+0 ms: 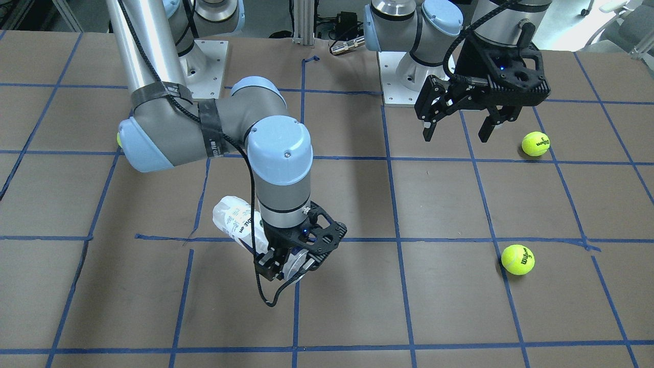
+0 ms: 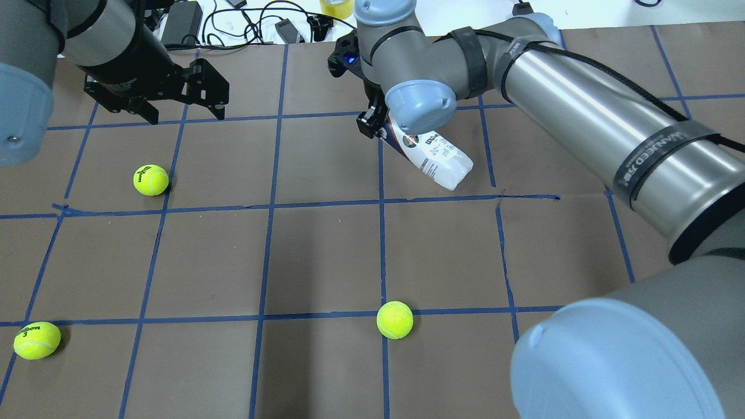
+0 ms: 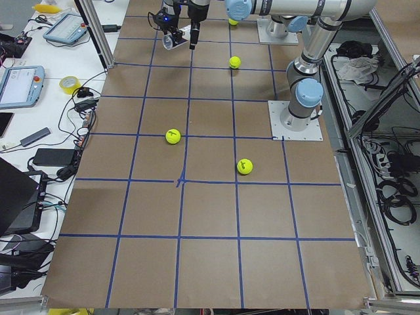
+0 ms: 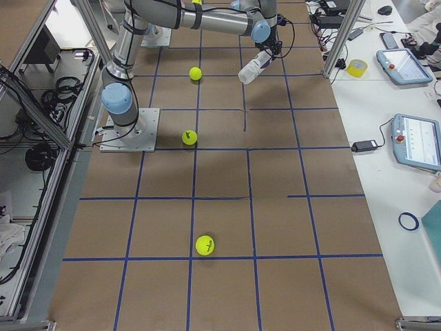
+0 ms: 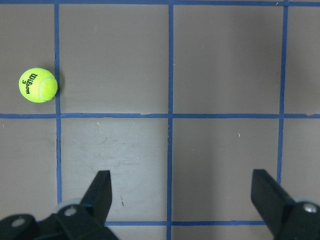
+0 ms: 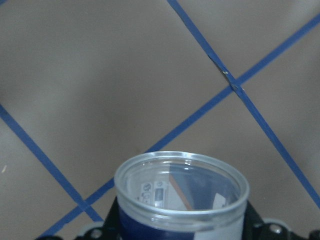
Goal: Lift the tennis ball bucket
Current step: 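Lift the can with the right gripper and carry it toward the table center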
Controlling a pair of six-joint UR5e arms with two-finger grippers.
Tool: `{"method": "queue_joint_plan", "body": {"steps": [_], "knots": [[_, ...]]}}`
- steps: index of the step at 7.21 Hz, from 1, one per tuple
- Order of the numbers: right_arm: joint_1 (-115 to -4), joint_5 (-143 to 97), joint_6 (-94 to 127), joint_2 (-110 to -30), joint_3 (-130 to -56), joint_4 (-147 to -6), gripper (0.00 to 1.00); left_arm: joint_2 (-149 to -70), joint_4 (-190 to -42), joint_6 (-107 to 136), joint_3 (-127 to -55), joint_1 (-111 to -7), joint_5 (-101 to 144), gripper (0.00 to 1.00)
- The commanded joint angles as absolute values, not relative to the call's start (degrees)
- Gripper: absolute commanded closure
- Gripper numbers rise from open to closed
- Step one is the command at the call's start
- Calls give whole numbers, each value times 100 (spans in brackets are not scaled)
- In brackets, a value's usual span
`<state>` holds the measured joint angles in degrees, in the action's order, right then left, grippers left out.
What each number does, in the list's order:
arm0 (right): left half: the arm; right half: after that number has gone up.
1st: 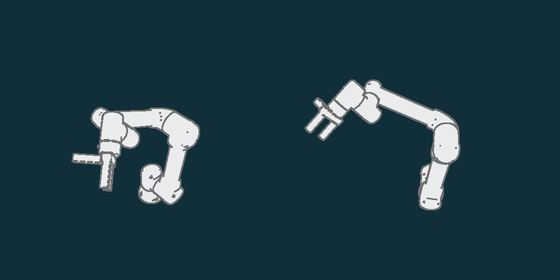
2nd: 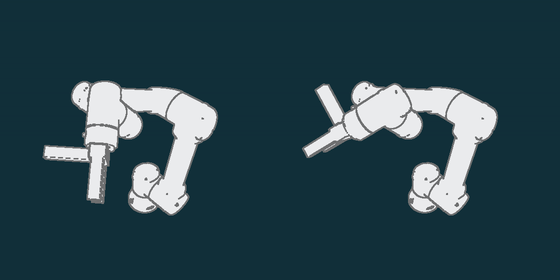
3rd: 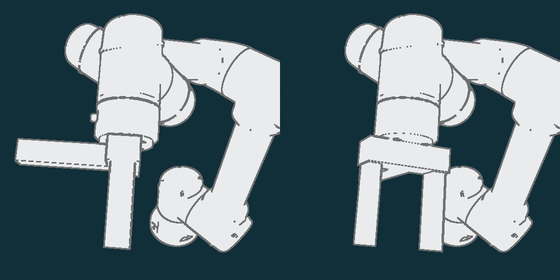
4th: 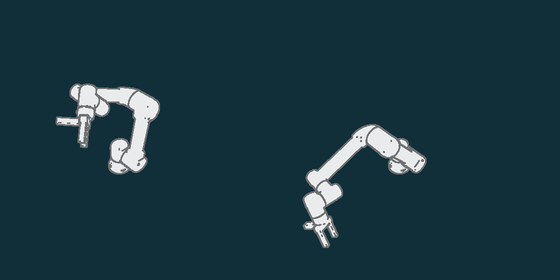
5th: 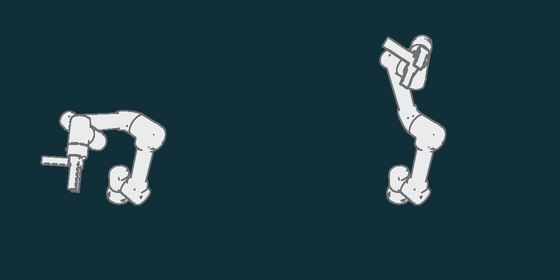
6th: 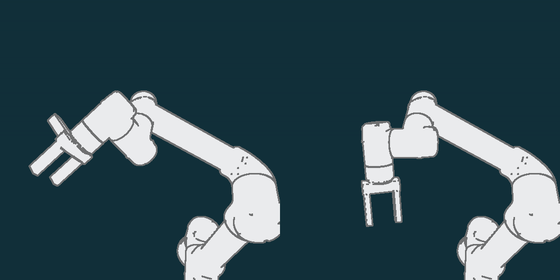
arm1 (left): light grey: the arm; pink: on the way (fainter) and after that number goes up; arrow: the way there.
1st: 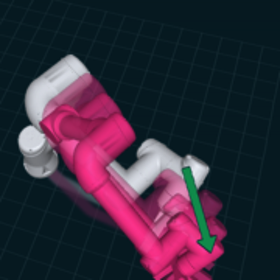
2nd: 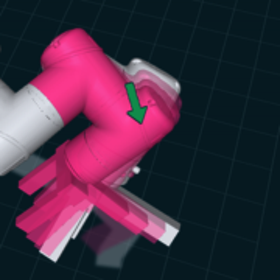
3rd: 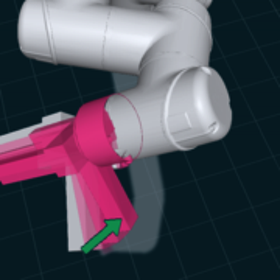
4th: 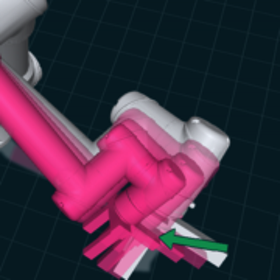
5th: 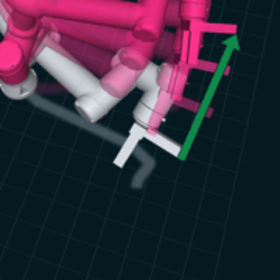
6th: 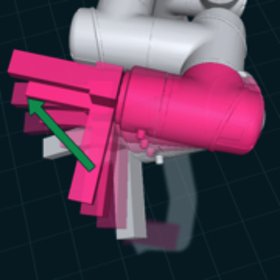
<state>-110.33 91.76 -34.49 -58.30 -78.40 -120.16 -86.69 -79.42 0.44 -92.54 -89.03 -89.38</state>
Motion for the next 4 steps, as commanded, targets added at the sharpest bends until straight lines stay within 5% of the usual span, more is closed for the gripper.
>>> {"method": "queue_joint_plan", "body": {"steps": [1, 4], "knots": [[-11232, 8667, -4345, -5810, -8216, -12646, 85, -8666, -7945, 44, -9255, -8903, -8938, 0], [-11346, 8666, -5130, -5836, -8472, -12779, 85, -8666, -7945, 35, -9255, -8903, -8938, 0]]}}
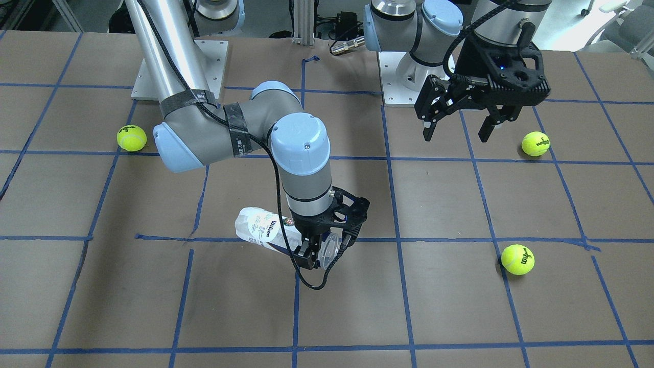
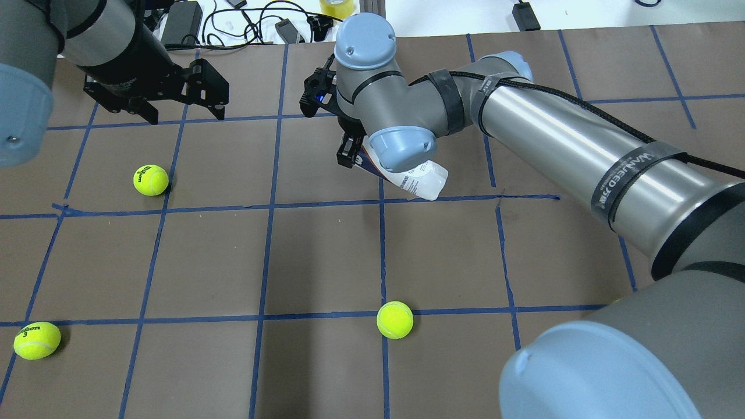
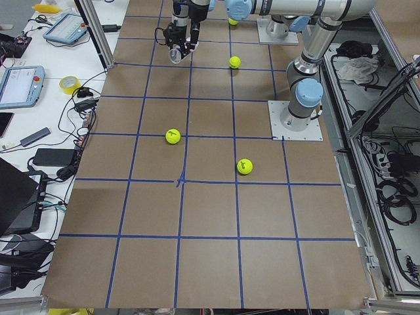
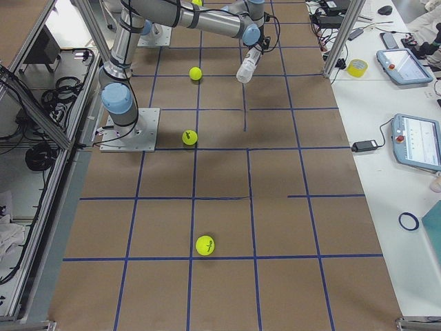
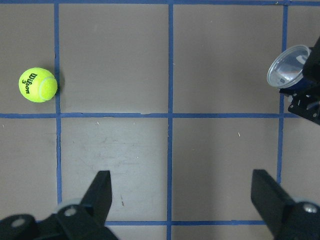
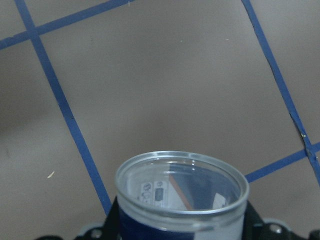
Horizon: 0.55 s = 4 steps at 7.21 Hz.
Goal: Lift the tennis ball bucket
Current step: 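Lift the can with the right gripper and carry it toward the table center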
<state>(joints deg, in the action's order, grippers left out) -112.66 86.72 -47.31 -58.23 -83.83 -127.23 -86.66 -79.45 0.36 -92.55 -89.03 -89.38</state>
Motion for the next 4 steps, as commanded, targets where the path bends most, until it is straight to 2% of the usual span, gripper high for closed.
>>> {"method": "queue_joint_plan", "body": {"steps": [1, 4], "knots": [[-11495, 8666, -5168, -5827, -8481, -12788, 85, -8666, -7945, 35, -9255, -8903, -8947, 0], [-11724, 8666, -5657, -5731, -8578, -12858, 83, -8666, -7945, 44, -9255, -8903, -8938, 0]]}}
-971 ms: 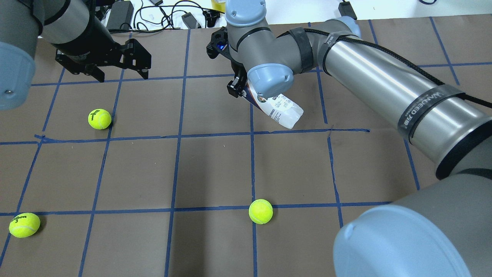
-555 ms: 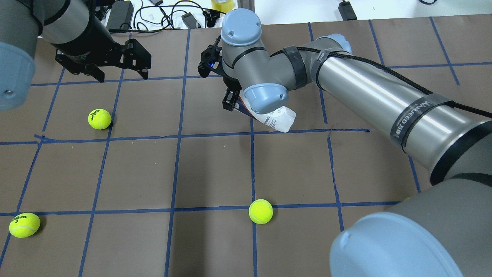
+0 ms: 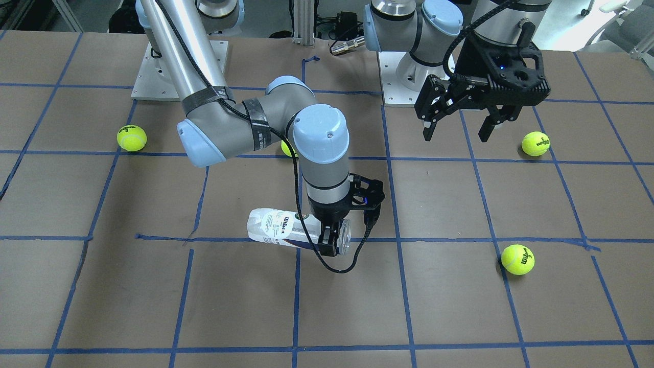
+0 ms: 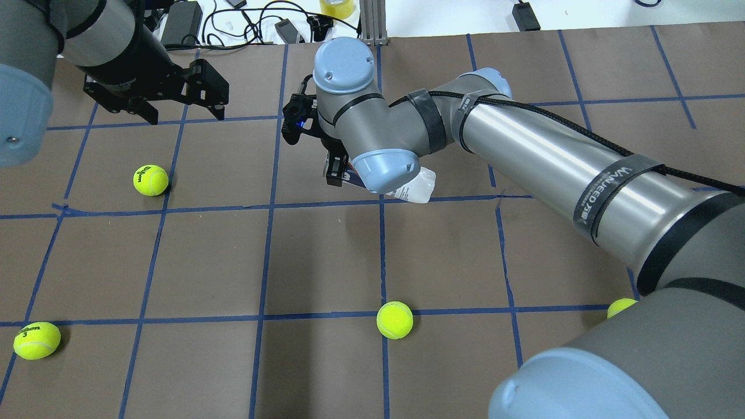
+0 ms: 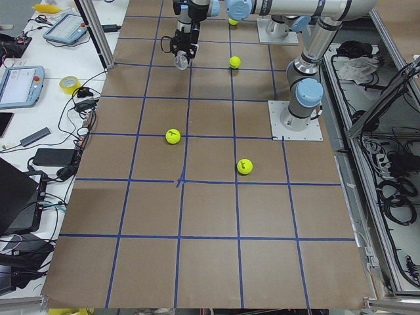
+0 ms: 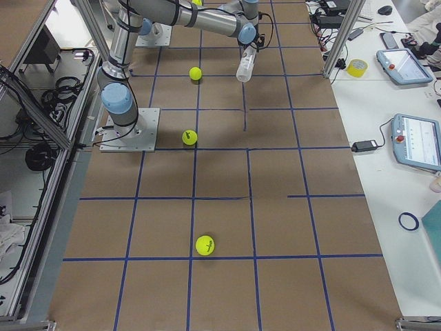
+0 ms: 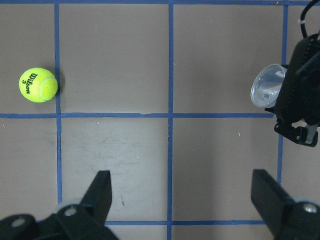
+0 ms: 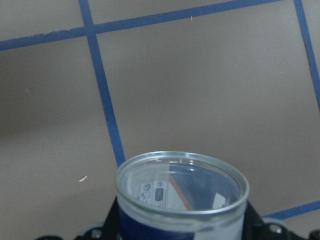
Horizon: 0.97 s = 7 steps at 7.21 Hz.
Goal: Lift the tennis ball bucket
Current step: 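Lift the can with the right gripper and carry it toward the table center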
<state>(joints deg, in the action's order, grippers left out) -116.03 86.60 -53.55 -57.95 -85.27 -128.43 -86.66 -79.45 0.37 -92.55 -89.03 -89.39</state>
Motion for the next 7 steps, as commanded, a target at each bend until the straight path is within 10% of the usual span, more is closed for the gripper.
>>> {"method": "queue_joint_plan", "body": {"steps": [1, 5, 6, 7], "knots": [[-11777, 8657, -5747, -5687, -8578, -12858, 83, -8666, -7945, 35, -9255, -8903, -8938, 0], [-11892, 8552, -6654, -5599, -8604, -12867, 81, -8666, -7937, 35, -9255, -8903, -8938, 0], [-11892, 8534, -6279, -5573, -8587, -12937, 60, -8675, -7945, 44, -9255, -8903, -8938, 0], [-11892, 8238, -6040, -5468, -8587, -13181, 8, -8666, -7945, 35, -9255, -8903, -8938, 0]]}}
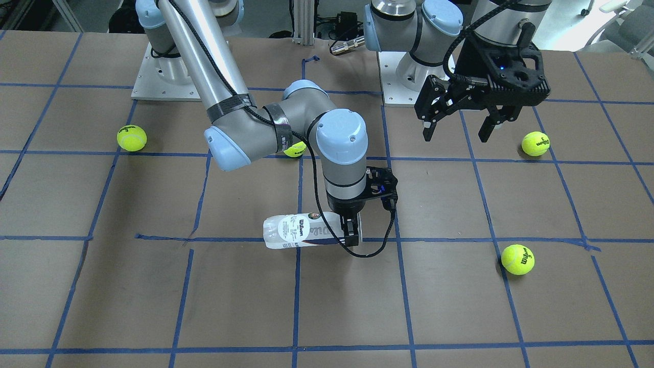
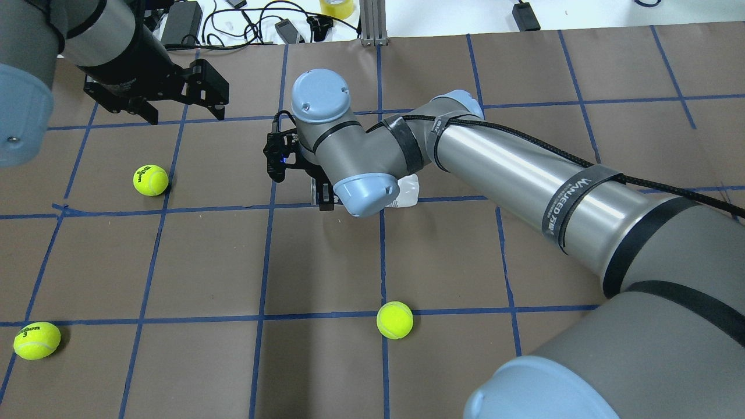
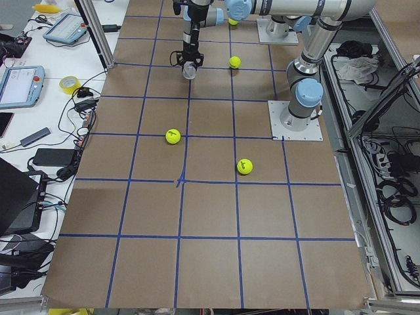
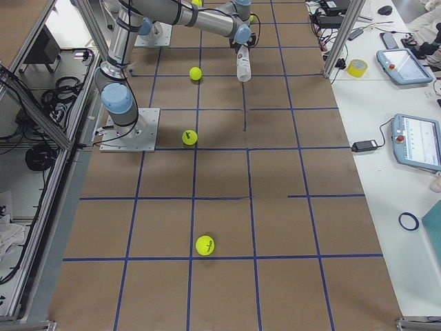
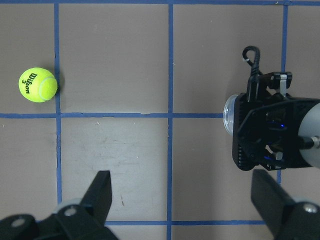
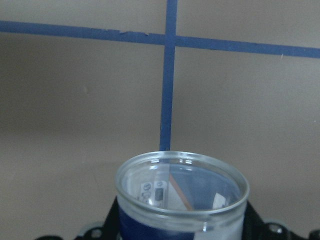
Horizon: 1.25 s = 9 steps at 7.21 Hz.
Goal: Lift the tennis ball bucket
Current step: 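Lay the can on its side and open the right gripper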
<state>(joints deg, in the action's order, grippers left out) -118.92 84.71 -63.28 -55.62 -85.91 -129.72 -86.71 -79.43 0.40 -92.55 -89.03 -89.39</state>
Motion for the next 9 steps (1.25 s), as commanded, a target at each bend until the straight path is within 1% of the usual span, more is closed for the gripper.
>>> {"method": "queue_joint_plan", "body": {"steps": [1, 4, 9], "knots": [[-11883, 7896, -5838, -5458, -8587, -13262, 0, -8666, -7937, 35, -9255, -8903, -8938, 0], [-11656, 7901, -5678, -5554, -8543, -13245, 0, -8666, -7945, 35, -9255, -8903, -8938, 0], [-10277, 7901, -5651, -6457, -8596, -13113, 0, -8666, -7945, 35, -9255, -8903, -8947, 0]]}}
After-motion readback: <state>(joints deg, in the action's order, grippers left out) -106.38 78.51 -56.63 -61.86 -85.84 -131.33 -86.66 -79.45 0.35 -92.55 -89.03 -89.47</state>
